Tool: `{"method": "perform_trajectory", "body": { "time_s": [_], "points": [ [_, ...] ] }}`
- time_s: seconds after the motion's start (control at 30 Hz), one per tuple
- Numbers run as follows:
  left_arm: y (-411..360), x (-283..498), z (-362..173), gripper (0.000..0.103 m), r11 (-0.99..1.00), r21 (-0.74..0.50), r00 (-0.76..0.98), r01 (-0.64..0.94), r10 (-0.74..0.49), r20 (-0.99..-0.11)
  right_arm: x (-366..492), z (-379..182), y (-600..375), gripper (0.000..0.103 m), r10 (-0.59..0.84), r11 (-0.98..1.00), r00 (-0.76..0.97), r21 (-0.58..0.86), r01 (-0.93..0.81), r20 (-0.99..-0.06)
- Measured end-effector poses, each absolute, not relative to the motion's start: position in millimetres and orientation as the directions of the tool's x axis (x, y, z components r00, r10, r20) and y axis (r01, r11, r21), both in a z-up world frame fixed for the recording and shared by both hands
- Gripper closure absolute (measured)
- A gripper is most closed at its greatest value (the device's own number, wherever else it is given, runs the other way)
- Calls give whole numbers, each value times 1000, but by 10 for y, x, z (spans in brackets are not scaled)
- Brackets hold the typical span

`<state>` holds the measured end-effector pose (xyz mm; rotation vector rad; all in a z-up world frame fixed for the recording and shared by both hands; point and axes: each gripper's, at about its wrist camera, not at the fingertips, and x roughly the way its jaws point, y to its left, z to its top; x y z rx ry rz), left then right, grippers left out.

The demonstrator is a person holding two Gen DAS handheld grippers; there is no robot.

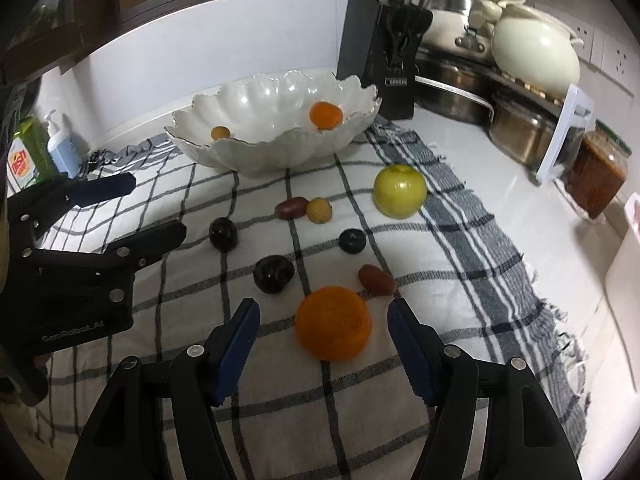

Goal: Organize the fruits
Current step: 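Withdraw both tools from the bowl toward the remaining fruits, then grasp the second orange with the right tool while the left tool grasps a dark plum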

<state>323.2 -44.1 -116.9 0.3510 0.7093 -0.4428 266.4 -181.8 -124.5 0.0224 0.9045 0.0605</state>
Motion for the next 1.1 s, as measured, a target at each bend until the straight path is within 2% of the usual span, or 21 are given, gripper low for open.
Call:
{"method": "perform_trajectory", "body": {
  "time_s": [0.3,0.67,0.8,0.87,0.93,1.1],
  "points": [
    [-570,3399,-1377,41,844,124,616,522,-273,-739,2749,-1408,-1881,36,94,995,601,98,-25,-794],
    [-730,3529,-1545,51,839,123,583,531,-256,-771,2822,-1512,-1928,51,129,990,581,141,-25,-804],
    [-753,3562,-1590,62,835,113,563,538,-256,-786,2833,-1545,-1944,54,134,989,574,149,-21,-808],
    [-755,3563,-1591,64,836,117,567,536,-254,-784,2836,-1551,-1951,55,134,988,574,151,-19,-807],
    [-764,3547,-1588,72,832,130,573,539,-250,-780,2836,-1558,-1951,56,133,989,576,149,-20,-806],
    [-754,3547,-1597,74,833,111,565,542,-263,-782,2833,-1566,-1948,57,130,989,581,144,-21,-804]
  ]
}}
